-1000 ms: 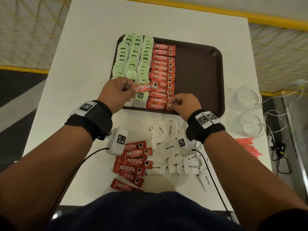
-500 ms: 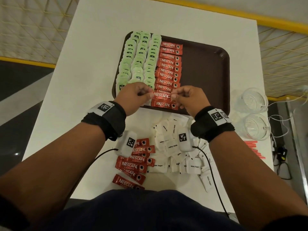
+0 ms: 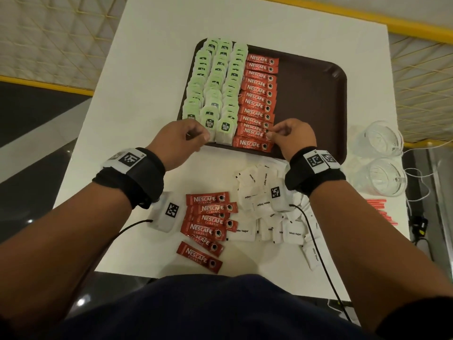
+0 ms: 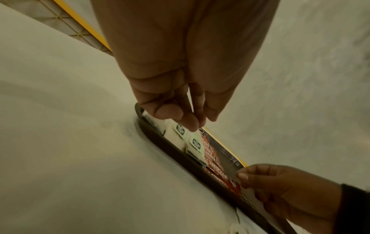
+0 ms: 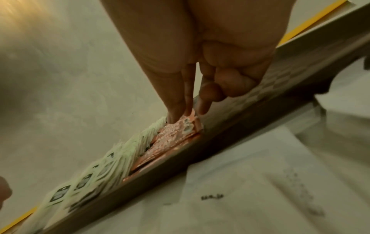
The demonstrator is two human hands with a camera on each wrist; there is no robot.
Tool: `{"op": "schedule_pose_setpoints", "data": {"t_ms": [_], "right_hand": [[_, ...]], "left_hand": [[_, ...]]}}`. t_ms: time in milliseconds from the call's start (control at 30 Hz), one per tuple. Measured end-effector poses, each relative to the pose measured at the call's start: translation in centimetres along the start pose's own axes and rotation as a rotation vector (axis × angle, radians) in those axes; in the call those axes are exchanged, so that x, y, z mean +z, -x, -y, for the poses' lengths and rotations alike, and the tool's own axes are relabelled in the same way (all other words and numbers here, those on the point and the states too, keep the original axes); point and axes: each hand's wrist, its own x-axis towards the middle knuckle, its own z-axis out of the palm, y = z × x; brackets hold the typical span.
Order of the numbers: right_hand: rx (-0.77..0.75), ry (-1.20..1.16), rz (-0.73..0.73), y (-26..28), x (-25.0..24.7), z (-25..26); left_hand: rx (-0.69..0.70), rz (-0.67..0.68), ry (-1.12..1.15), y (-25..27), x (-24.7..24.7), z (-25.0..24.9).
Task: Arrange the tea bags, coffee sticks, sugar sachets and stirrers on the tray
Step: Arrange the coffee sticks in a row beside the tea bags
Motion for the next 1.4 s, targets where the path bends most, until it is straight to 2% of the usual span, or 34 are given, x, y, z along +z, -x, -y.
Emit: {"op": "schedule_pose_setpoints", "data": {"t_ms": [133, 300, 400, 533, 767, 1033, 1267, 1400], "right_hand": [[-0.132, 0.085, -0.002, 3.2, 0.2, 0.7], [-0.36, 0.315, 0.308, 9.2, 2.0, 1.9], [-0.456, 0.488, 0.445, 12.0, 3.7, 2.0], [-0.48, 0.624, 0.425, 13.7, 5.8, 1.7], [-0.485, 0.701, 0.351, 13.8, 7.2, 1.8], [-0.474, 0.667, 0.343, 13.0, 7.0, 2.0], [-0.515, 0.711, 0.329, 11.8, 7.2, 2.6], [-0.511, 0.644, 0.332, 11.2, 6.7, 3.1]], "left_hand": [[0.031, 0.107, -0.123, 2.5, -0.1, 0.7], [0.035, 0.353, -0.289, 5.8, 0.9, 2.6], [0.098, 0.418, -0.38, 7.1, 1.6, 3.2], [0.145, 0.398, -0.486, 7.4, 2.5, 3.9], [0.175, 0.316, -0.594, 7.0, 3.2, 4.0], [0.057, 0.298, -0.432, 5.8, 2.6, 4.5], [-0.037, 0.229, -0.325, 4.9, 1.4, 4.8], [-0.05, 0.198, -0.246, 4.4, 0.3, 4.3]]}}
